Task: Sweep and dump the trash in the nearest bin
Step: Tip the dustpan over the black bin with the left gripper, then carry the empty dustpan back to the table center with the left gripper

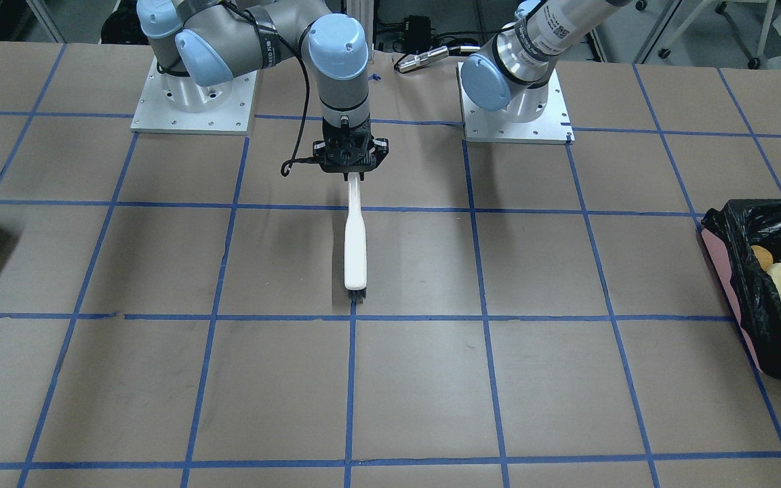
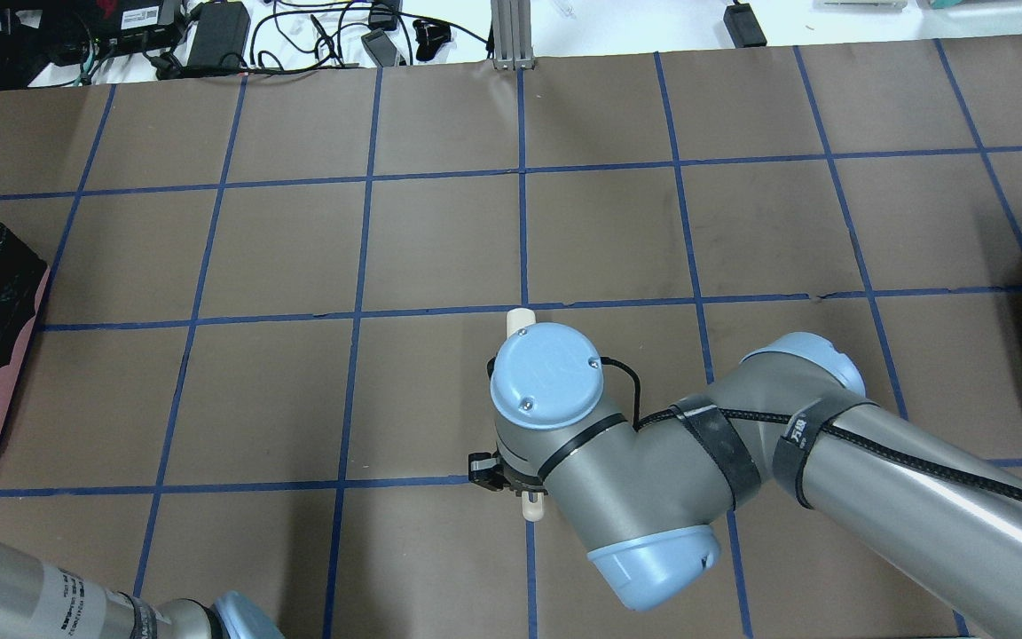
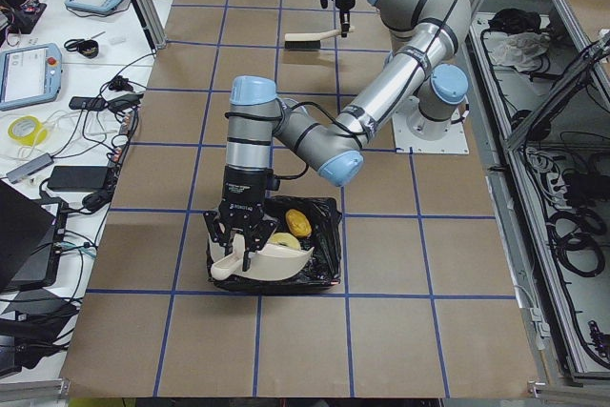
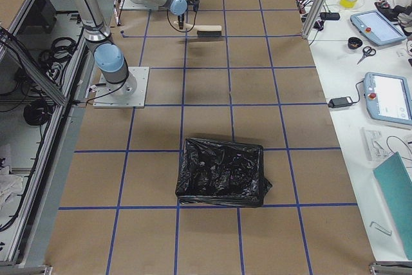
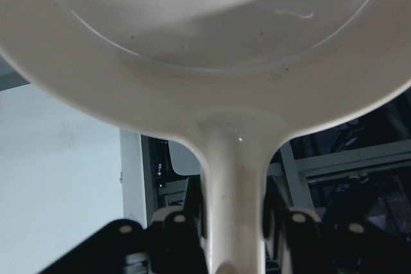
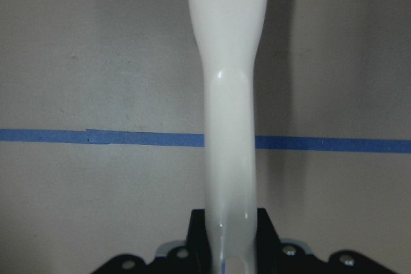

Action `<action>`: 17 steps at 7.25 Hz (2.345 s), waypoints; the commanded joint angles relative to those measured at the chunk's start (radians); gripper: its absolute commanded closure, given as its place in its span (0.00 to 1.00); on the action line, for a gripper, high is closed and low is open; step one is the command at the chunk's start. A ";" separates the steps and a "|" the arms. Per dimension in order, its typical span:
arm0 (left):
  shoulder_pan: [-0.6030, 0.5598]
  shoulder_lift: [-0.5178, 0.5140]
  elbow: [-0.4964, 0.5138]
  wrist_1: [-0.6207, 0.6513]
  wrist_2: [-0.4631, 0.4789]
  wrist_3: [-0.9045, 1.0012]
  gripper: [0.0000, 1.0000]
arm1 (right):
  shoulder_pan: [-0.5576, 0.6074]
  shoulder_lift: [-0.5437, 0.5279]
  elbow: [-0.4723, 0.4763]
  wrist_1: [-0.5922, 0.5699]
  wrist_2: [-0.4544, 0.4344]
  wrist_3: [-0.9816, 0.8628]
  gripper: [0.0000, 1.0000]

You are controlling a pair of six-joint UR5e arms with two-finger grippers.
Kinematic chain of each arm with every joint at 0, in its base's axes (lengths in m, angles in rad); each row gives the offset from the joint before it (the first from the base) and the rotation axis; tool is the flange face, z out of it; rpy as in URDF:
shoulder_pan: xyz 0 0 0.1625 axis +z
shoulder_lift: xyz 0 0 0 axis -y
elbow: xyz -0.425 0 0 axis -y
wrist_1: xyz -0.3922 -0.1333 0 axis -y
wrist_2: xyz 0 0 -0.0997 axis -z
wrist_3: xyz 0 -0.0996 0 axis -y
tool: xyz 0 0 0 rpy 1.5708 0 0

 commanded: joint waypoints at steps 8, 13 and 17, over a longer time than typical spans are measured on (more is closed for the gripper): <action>-0.173 0.067 -0.016 -0.614 -0.472 -1.021 1.00 | 0.016 0.010 0.006 0.011 -0.008 0.004 0.97; -0.431 0.090 -0.049 -0.859 -0.443 -1.853 1.00 | 0.016 0.014 0.004 0.014 0.000 0.001 0.56; -0.668 0.044 -0.125 -0.861 -0.514 -2.375 1.00 | 0.010 0.011 -0.005 0.007 -0.011 -0.013 0.39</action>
